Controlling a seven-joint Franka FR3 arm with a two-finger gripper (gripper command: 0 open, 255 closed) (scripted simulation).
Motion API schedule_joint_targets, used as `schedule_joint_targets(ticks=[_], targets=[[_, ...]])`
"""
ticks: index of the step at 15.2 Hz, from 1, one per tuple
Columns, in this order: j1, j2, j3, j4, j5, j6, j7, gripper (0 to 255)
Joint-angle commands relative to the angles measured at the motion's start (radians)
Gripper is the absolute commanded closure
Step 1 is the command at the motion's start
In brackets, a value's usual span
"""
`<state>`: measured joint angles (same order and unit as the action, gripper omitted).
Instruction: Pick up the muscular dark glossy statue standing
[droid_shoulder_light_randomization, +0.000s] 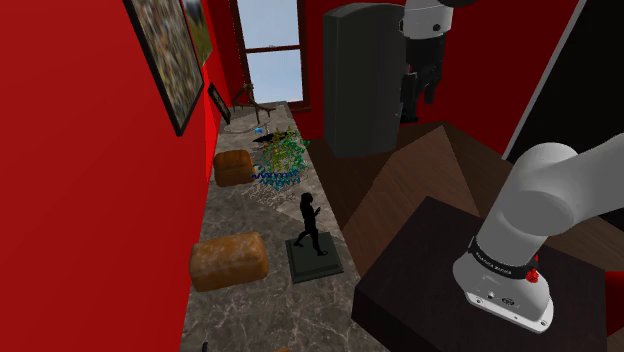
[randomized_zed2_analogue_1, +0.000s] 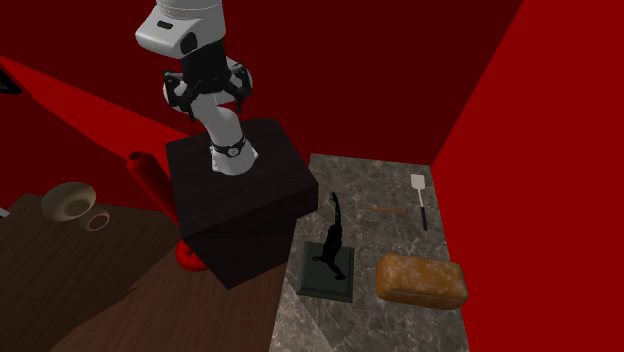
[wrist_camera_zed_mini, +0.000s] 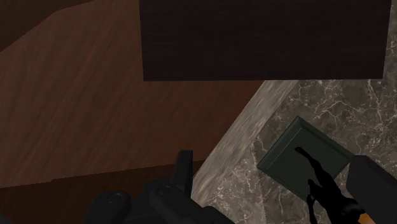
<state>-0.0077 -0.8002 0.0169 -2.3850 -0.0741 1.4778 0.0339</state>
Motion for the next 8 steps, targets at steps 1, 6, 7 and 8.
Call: schedule_joint_targets(ticks=[1, 6, 7, 8], targets=[[0.0, 0.0, 0.0, 0.0, 0.0, 0.0, 0.0, 0], [0.014, 0.089, 0.073, -0.057, 0.041, 0.157, 0.103, 0], [0.017, 0.112, 0.087, -0.064, 0.048, 0.188, 0.124, 0], [0.019, 0.136, 0.102, -0.069, 0.053, 0.22, 0.144, 0]])
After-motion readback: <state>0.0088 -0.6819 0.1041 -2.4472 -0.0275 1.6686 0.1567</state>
